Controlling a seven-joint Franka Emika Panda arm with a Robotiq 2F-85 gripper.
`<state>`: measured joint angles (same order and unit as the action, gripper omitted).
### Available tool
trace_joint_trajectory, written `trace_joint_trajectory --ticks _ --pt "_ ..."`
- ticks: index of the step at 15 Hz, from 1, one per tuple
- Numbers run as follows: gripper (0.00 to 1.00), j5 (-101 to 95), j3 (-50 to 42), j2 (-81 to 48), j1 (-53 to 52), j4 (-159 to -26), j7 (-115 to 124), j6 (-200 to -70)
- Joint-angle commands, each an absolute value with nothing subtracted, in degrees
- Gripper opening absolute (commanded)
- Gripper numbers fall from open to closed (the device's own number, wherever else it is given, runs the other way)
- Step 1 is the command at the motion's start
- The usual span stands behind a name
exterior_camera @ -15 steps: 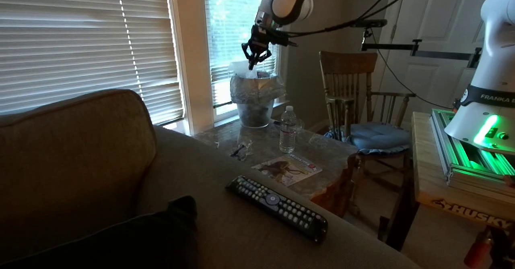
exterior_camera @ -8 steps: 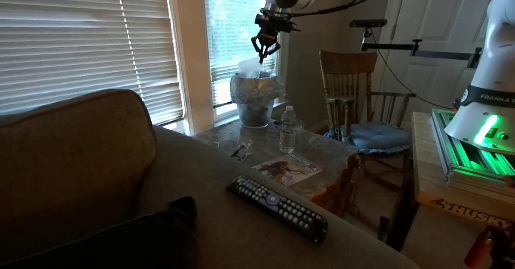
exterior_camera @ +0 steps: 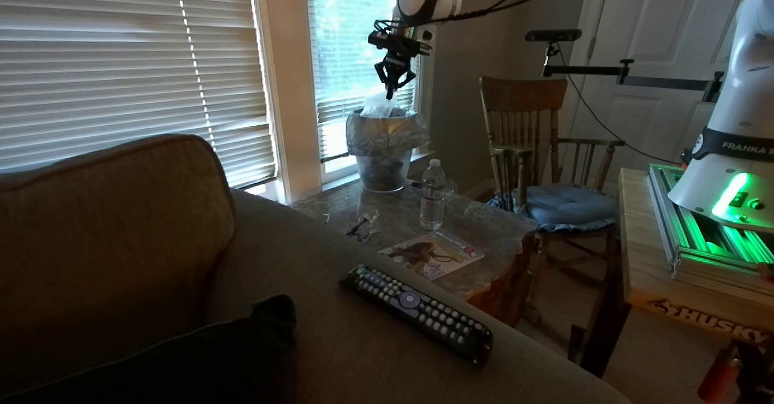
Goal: Put the plastic inside the rubbish can
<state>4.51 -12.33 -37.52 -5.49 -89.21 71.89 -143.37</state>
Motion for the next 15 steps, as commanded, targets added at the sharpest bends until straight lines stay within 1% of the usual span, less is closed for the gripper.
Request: trace_joint_trajectory --ticks 1,5,11,15 --pt "0.01 3.35 -13.42 -45.29 -5.42 -78.86 78.92 -137.91" --pt "0.01 3.23 -12.87 -52.55 -3.99 -69.18 81.5 -131.1" --pt "0.01 2.99 -12.69 -63.11 -2.15 -55.26 83.38 -128.39" --pt "0.01 2.31 -12.9 -68.85 -1.52 -47.8 84.1 -124.15"
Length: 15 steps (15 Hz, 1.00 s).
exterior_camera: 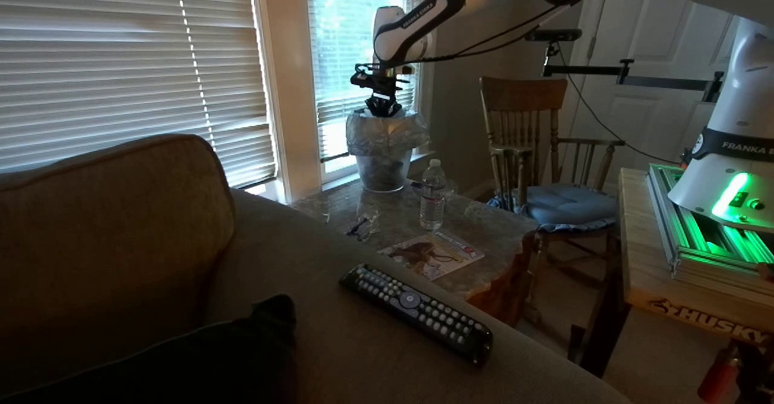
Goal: Put the plastic inside the rubbish can
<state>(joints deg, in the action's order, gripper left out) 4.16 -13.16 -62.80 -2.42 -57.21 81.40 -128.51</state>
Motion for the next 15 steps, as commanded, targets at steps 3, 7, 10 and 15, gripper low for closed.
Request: trace_joint_trajectory --ticks 3,7,10,15 --pt "0.01 1.82 -12.82 -72.25 -1.11 -43.28 84.15 -119.99" --pt "0.02 0.69 -12.75 -75.83 -0.65 -38.19 83.83 -116.16" --pt "0.32 0.21 -12.43 -76.92 -0.14 -35.26 82.73 -116.23" --pt "0.66 0.71 -12.81 -73.6 -0.68 -35.63 73.92 -115.94"
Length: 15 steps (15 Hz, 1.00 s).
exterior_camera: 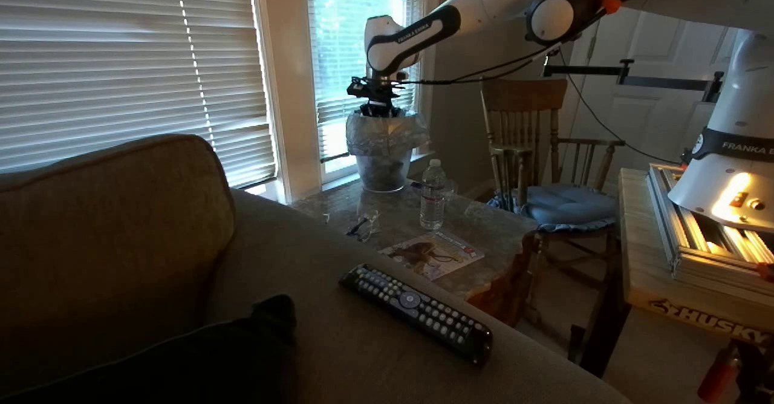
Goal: Put the plastic inside the rubbish can
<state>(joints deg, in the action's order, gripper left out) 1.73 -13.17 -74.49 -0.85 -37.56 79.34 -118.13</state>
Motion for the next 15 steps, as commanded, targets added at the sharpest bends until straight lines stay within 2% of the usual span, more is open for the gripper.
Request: trace_joint_trajectory --ticks 1,4,5,15 --pt "0.73 0.91 -12.41 -73.14 -0.52 -35.56 70.84 -115.71" --pt "0.95 0.94 -12.09 -70.81 -0.12 -36.15 60.42 -112.67" --pt "0.99 0.81 -12.21 -69.84 -0.08 -36.6 57.02 -111.38" --pt "1.0 -0.81 -13.53 -61.99 -0.62 -39.8 27.14 -99.15"
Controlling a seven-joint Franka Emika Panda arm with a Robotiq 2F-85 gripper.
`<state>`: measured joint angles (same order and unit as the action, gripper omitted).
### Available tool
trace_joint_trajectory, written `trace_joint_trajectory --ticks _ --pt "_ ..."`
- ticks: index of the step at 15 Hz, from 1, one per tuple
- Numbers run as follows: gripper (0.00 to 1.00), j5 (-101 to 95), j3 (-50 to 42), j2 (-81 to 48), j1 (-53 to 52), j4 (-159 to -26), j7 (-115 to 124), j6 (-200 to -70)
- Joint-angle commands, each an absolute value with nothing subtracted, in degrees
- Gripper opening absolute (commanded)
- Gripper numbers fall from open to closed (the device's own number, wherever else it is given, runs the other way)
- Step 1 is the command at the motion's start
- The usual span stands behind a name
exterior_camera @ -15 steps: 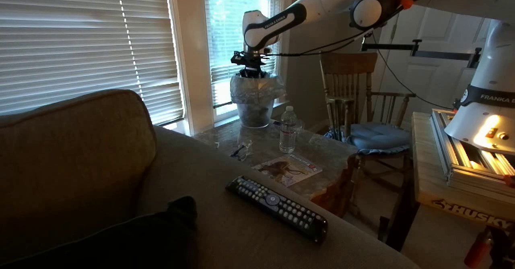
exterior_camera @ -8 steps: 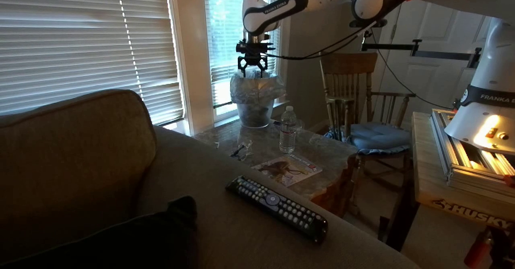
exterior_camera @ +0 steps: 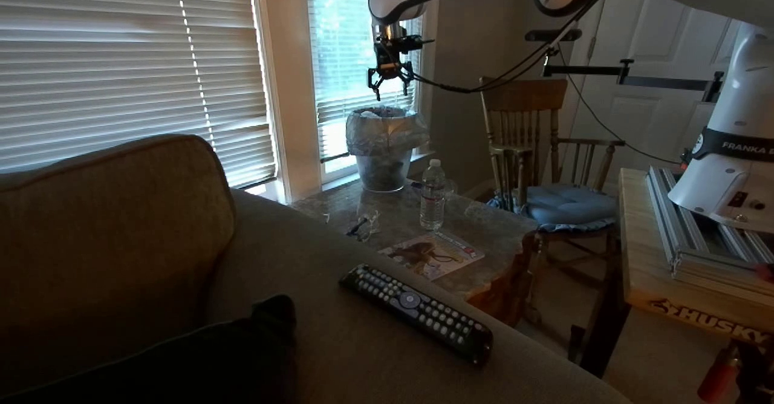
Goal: Put the plastic inside the rubbish can
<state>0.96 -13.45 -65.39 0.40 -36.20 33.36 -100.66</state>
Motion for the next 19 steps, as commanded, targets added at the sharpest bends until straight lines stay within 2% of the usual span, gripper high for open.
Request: trace_joint_trajectory --ticks 1,7,8,19 --pt "1.0 -1.07 -13.65 -61.3 -0.98 -40.33 25.63 -99.09" --pt "1.0 -2.2 -13.82 -55.77 -3.49 -47.28 18.55 -101.41" --pt "1.0 -0.71 -13.52 -59.91 -2.06 -41.15 20.79 -100.1" --pt "1.0 -1.08 -13.68 -57.87 -2.81 -44.23 19.51 -100.43"
